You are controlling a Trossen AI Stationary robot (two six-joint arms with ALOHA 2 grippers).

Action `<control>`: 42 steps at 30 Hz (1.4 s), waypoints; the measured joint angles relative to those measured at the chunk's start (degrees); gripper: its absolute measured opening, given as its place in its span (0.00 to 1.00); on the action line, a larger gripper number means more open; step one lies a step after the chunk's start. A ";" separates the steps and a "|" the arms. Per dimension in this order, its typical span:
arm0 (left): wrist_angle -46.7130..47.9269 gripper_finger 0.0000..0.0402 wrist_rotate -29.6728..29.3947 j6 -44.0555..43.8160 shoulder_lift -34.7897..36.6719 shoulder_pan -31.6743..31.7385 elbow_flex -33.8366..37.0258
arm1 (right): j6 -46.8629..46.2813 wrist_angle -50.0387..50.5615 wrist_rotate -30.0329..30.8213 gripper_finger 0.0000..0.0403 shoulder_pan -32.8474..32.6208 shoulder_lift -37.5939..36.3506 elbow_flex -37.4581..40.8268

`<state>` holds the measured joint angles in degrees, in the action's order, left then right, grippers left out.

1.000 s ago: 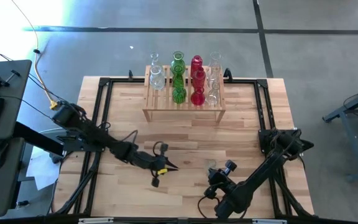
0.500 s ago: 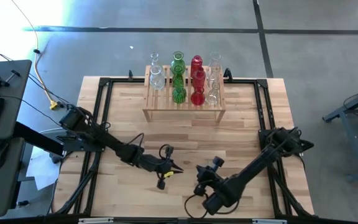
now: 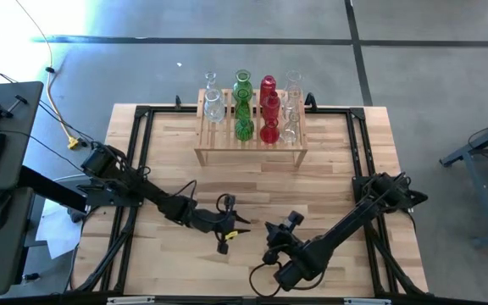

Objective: Sort vases onto shelf
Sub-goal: Put the transparent vase on the shelf aligned with the other transparent vases

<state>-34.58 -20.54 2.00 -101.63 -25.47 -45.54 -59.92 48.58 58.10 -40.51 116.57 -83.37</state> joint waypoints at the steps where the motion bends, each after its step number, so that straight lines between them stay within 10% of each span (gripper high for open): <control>1: 0.07 0.25 -0.62 -0.28 0.00 -0.03 0.00 | 0.00 0.06 -0.06 0.00 -0.10 0.00 0.00; 15: 0.40 0.61 -1.27 -4.91 -1.09 2.04 0.07 | 0.45 0.94 -0.49 0.00 -1.97 0.00 -0.02; 34: -9.09 0.63 4.99 -4.78 -7.32 4.13 -2.99 | 8.11 10.34 1.71 0.00 -4.50 0.07 -10.32; 42: -9.03 0.63 4.98 -3.30 -7.30 4.17 -3.19 | -11.37 27.09 -7.42 0.00 -11.87 0.07 -11.52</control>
<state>-43.60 -15.56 -1.30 -108.92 -21.30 -48.73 -71.29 75.67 50.68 -52.37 116.64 -94.89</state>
